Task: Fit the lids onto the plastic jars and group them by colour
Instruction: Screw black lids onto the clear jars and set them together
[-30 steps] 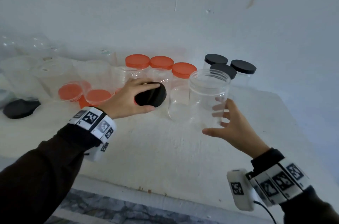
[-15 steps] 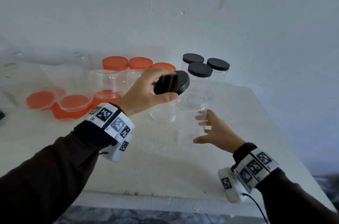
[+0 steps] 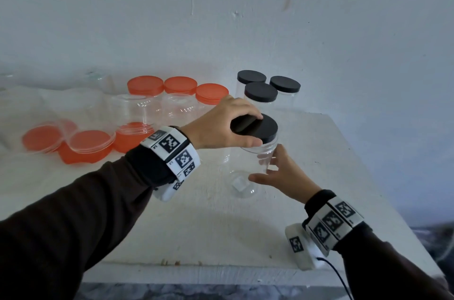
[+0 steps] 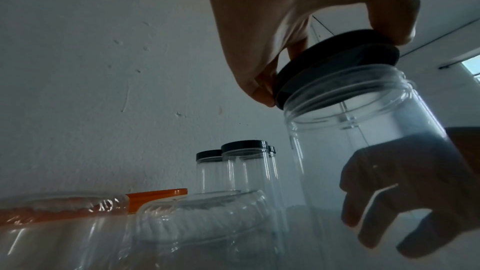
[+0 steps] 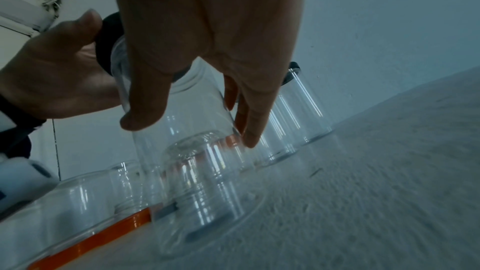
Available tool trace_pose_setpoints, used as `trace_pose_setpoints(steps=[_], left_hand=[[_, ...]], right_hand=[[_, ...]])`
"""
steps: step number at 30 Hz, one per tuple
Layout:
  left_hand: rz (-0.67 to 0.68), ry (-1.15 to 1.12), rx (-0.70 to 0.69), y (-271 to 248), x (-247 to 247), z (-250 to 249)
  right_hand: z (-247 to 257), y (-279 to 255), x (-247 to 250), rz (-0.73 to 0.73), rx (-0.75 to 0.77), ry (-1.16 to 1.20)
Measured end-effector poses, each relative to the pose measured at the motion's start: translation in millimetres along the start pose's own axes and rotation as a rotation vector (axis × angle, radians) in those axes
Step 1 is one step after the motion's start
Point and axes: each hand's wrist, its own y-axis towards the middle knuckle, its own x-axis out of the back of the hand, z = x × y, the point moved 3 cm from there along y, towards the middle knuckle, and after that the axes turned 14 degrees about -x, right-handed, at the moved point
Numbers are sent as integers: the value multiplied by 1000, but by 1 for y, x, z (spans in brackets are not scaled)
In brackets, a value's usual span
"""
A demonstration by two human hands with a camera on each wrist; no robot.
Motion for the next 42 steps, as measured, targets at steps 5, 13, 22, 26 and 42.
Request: trace_pose_setpoints(steps=[5, 13, 22, 26, 42], left_hand=[[50, 35, -8, 4, -7, 4], [64, 56, -16, 7, -12, 7], [34, 25, 5, 2, -15, 6], [-41, -195, 166, -15, -22, 6], [-189, -553, 362, -31, -54, 25]], right_hand=[[-1, 2, 1, -19, 24, 0], [-2, 2, 1, -2, 34, -9], [3, 2, 8, 84, 18, -96], [35, -6, 46, 53, 68, -64], [139, -3, 32, 198, 214, -1082]])
